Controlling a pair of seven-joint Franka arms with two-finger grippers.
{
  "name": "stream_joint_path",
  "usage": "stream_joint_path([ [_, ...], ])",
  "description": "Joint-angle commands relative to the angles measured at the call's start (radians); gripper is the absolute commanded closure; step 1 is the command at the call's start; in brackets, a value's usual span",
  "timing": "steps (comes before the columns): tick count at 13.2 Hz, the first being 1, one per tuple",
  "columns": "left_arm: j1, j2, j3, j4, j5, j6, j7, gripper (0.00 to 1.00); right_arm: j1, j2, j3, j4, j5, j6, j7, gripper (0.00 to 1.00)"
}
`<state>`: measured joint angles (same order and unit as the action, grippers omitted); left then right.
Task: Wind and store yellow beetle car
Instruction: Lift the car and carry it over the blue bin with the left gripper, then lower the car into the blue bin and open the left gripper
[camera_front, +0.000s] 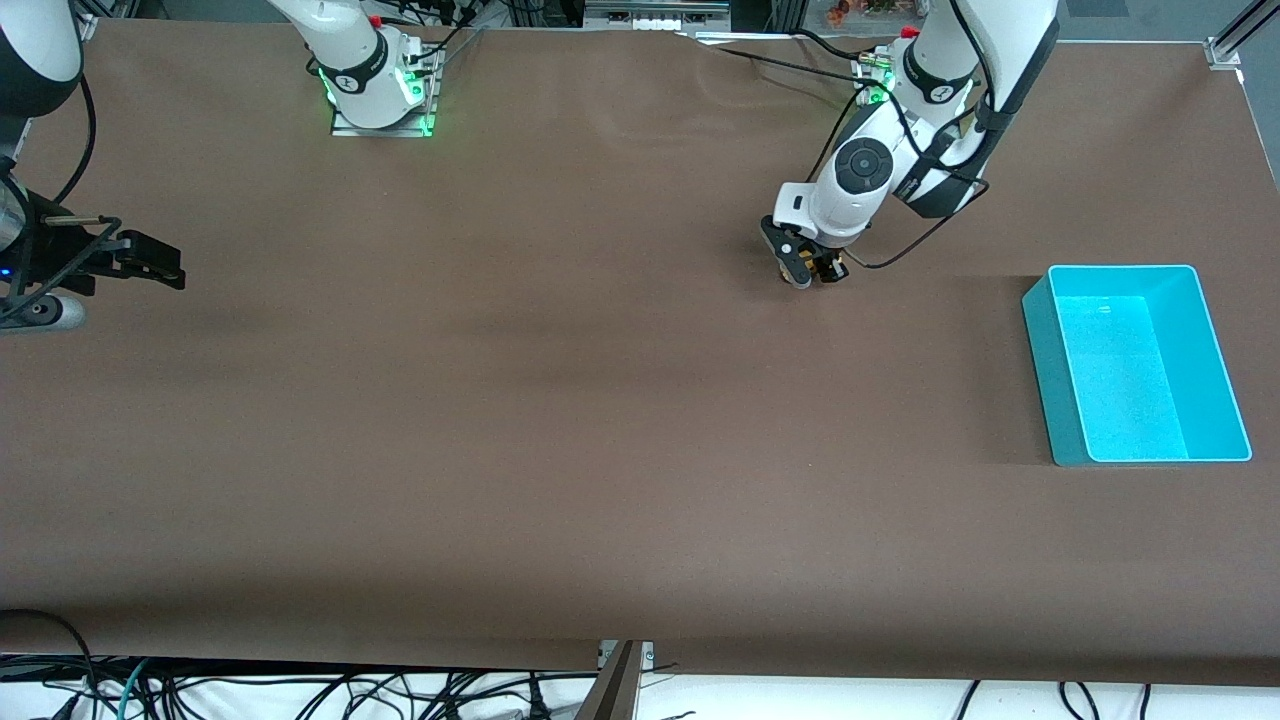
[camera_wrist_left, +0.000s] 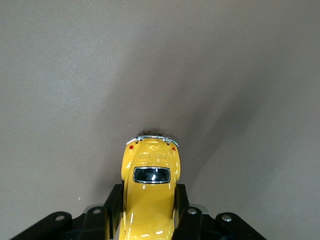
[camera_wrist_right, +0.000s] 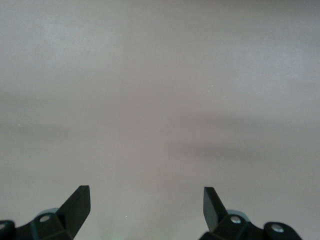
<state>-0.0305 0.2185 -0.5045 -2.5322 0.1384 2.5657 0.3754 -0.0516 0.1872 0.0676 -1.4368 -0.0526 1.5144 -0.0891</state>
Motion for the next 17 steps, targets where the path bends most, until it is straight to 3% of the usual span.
stream_joint_path([
  [1,0.004,-0.109,-0.011,0.03,0.027,-0.144,0.008,0.88,-0.007,-0.014,-0.003,-0.017,0.023,0.006,0.003,0.0],
  [3,0.006,-0.143,-0.011,0.114,0.027,-0.302,0.028,0.88,-0.007,-0.012,-0.005,-0.017,0.025,0.006,-0.006,0.0],
  [5,0.029,-0.131,0.006,0.266,0.026,-0.476,0.144,0.88,-0.005,-0.012,-0.003,-0.017,0.023,0.006,-0.011,0.0],
  [9,0.209,-0.041,0.012,0.587,0.027,-0.803,0.435,0.87,-0.007,-0.012,-0.003,-0.017,0.023,0.004,-0.012,0.0],
  [13,0.476,0.06,0.011,0.713,0.117,-0.826,0.794,0.87,-0.004,-0.012,-0.002,-0.017,0.02,0.006,-0.012,0.0],
  [17,0.622,0.208,0.03,0.822,0.24,-0.794,1.009,0.88,-0.005,-0.012,-0.003,-0.017,0.023,0.006,-0.012,0.0],
])
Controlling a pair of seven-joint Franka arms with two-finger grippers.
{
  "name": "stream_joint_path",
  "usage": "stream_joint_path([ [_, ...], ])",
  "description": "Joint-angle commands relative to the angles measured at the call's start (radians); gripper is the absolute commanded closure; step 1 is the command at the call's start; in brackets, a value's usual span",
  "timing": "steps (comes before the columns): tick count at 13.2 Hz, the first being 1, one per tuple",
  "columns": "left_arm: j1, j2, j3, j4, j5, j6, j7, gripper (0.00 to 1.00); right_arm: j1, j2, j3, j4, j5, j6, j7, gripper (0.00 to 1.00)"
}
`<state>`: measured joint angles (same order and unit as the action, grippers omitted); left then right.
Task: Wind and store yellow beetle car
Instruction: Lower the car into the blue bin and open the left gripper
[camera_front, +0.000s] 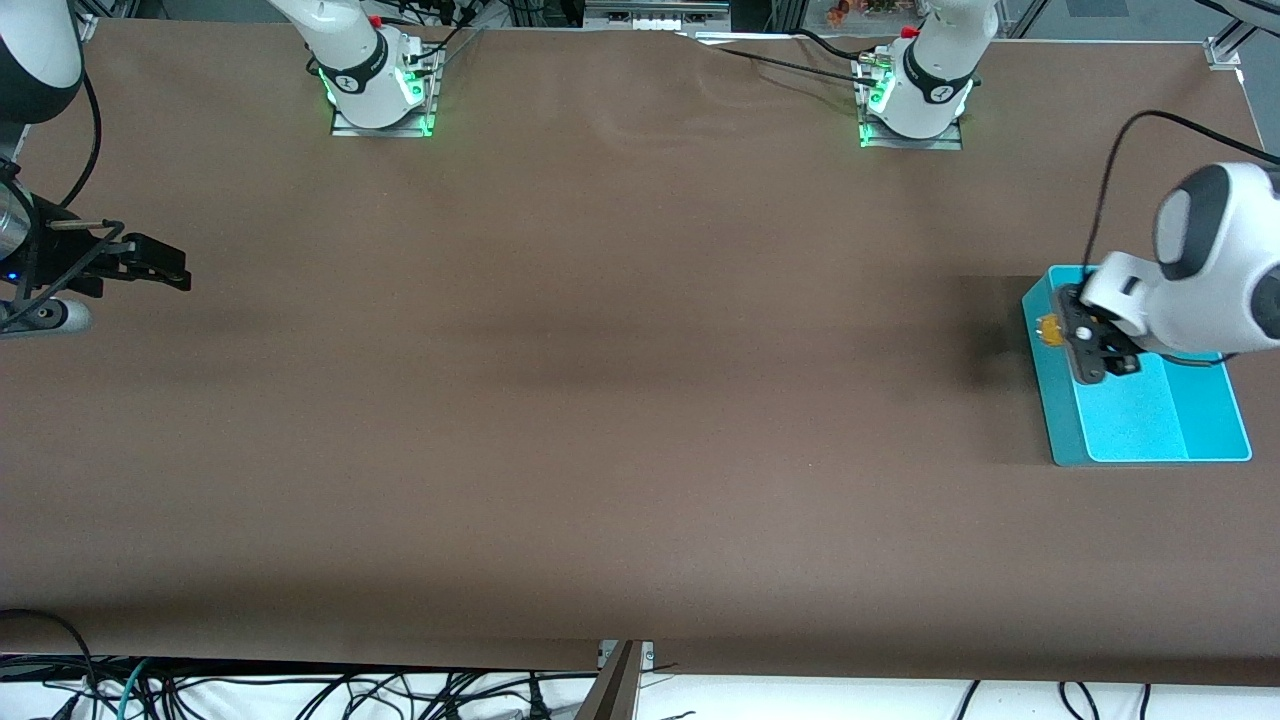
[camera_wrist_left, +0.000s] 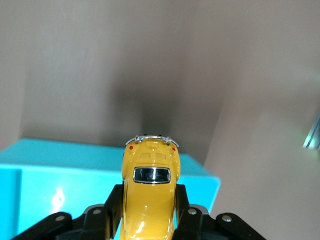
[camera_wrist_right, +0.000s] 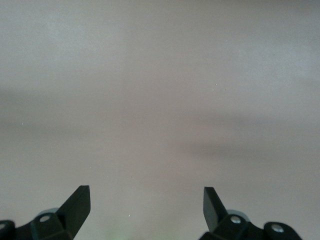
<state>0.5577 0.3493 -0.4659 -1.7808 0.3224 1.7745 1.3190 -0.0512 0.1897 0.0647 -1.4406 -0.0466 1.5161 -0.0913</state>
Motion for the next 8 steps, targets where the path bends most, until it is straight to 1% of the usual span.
stream_joint_path([
  [1,0.059,0.101,0.004,0.069,0.09,0.06,0.098,0.88,-0.004,-0.013,0.0,-0.014,0.017,0.004,-0.008,0.0],
  [3,0.125,0.178,0.006,0.069,0.099,0.167,0.184,0.88,-0.004,-0.015,0.0,-0.014,0.017,0.004,-0.01,0.0],
  [5,0.158,0.253,0.009,0.063,0.099,0.242,0.206,0.88,-0.004,-0.015,0.0,-0.014,0.019,0.004,-0.01,0.0],
  [7,0.174,0.273,0.009,0.061,0.107,0.273,0.218,0.87,-0.004,-0.015,0.0,-0.014,0.017,0.004,-0.008,0.0],
  [8,0.177,0.28,0.025,0.06,0.107,0.273,0.218,0.87,-0.004,-0.015,0.0,-0.014,0.017,0.004,-0.008,0.0],
])
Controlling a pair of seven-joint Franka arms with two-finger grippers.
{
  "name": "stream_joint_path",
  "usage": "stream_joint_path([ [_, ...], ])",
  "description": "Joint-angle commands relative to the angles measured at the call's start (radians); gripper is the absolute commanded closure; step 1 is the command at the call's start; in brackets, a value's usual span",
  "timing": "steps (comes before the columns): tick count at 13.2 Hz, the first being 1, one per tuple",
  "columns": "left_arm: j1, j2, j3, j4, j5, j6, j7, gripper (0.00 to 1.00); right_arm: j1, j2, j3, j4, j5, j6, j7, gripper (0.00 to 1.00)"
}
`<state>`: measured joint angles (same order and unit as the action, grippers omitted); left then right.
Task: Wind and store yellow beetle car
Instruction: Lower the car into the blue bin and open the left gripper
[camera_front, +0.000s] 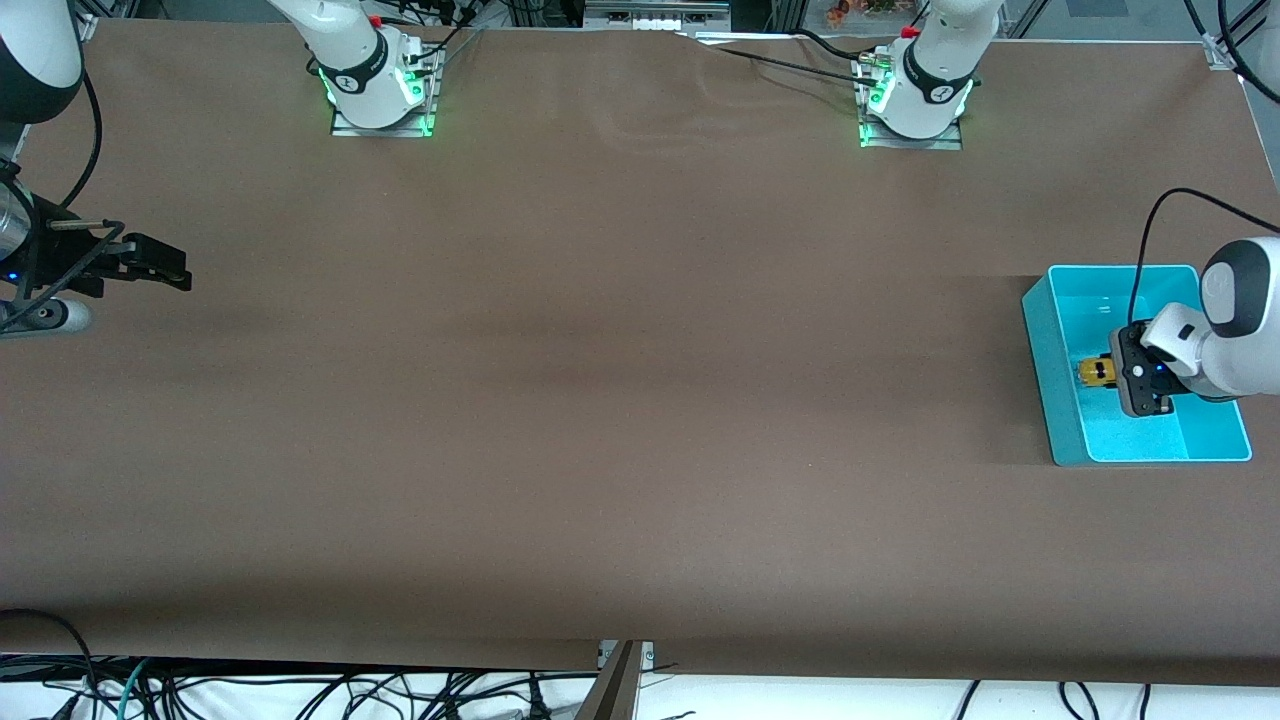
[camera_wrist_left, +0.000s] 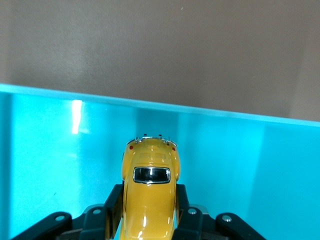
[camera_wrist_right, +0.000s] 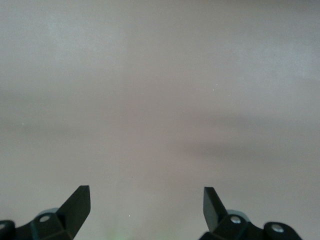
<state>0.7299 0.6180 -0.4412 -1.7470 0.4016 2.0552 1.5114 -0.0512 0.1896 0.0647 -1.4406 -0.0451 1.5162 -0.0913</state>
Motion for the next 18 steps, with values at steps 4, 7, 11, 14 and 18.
stream_joint_path([
  [4,0.009,0.025,0.006,0.027,0.026,0.003,0.044,0.01,-0.004,-0.013,0.0,-0.014,0.016,0.004,-0.008,0.0],
  [7,0.009,-0.009,0.001,0.035,-0.001,-0.012,0.128,0.0,-0.006,-0.015,0.0,-0.014,0.018,0.004,-0.008,0.0],
  [11,-0.007,-0.119,-0.01,0.044,-0.072,-0.124,0.104,0.0,-0.006,-0.015,0.0,-0.014,0.018,0.004,-0.01,0.0],
  [14,-0.026,-0.167,-0.092,0.131,-0.072,-0.332,0.005,0.0,-0.006,-0.015,0.0,-0.014,0.018,0.004,-0.008,0.0],
  [18,-0.027,-0.175,-0.253,0.289,-0.066,-0.634,-0.219,0.0,-0.007,-0.015,0.0,-0.014,0.018,0.004,-0.008,0.0],
])
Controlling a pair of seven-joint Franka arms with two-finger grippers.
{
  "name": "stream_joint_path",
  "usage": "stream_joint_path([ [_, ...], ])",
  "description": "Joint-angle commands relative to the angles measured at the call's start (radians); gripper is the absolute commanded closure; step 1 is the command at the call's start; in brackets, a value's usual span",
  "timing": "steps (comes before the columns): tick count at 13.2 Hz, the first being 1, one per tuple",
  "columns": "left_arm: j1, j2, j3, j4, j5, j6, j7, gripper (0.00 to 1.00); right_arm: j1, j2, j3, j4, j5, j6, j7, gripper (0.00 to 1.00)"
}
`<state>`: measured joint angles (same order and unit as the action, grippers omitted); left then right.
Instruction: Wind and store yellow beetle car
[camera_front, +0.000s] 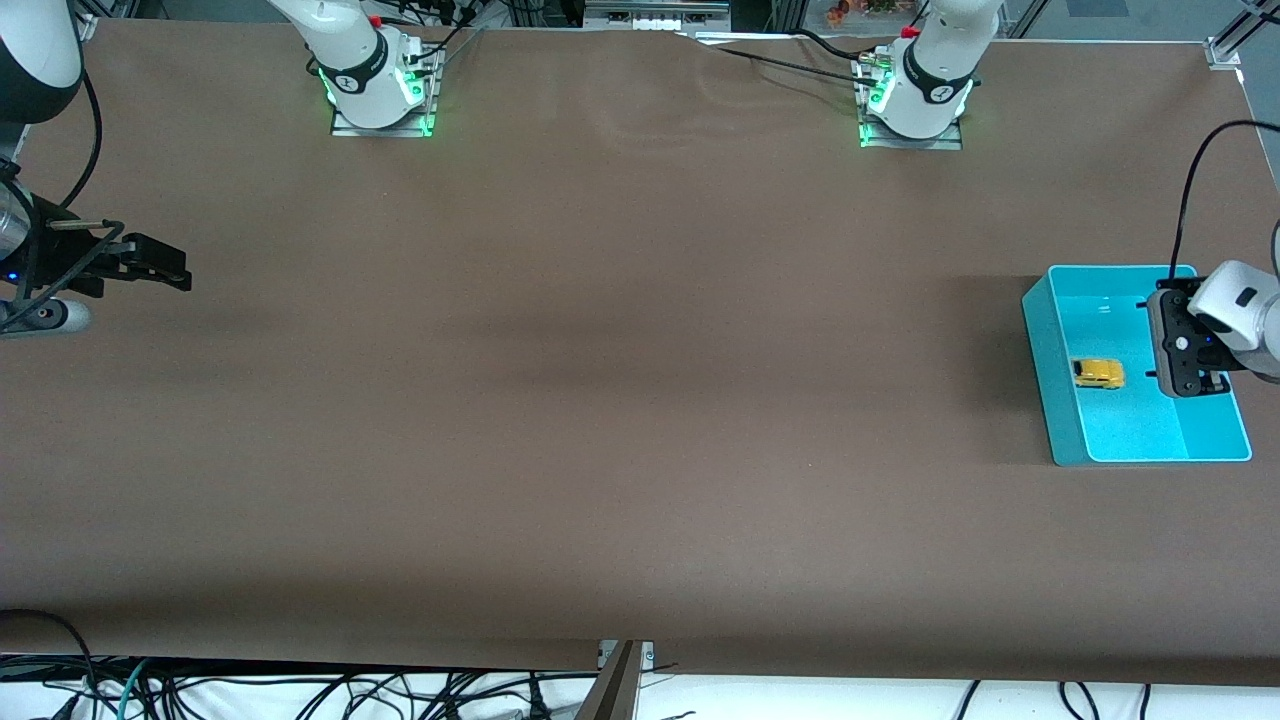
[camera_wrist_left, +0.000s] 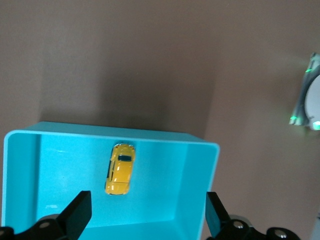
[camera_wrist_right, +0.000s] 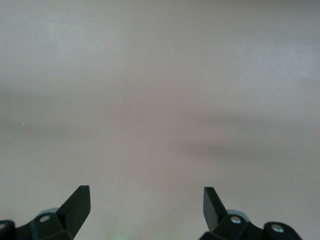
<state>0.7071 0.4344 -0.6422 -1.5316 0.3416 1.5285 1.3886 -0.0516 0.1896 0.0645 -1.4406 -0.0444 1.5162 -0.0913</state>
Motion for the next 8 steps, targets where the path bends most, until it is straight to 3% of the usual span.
stream_joint_path([
  [1,-0.005,-0.002,-0.095,0.094,-0.003,-0.158,-0.179,0.0,-0.007,-0.015,0.0,-0.014,0.017,0.004,-0.008,0.0],
  [5,-0.005,-0.072,-0.258,0.1,-0.012,-0.238,-0.529,0.0,-0.007,-0.013,0.0,-0.014,0.017,0.005,-0.01,0.0],
  [8,-0.005,-0.086,-0.319,0.1,-0.035,-0.26,-0.683,0.0,-0.007,-0.013,0.0,-0.014,0.017,0.005,-0.01,0.0],
])
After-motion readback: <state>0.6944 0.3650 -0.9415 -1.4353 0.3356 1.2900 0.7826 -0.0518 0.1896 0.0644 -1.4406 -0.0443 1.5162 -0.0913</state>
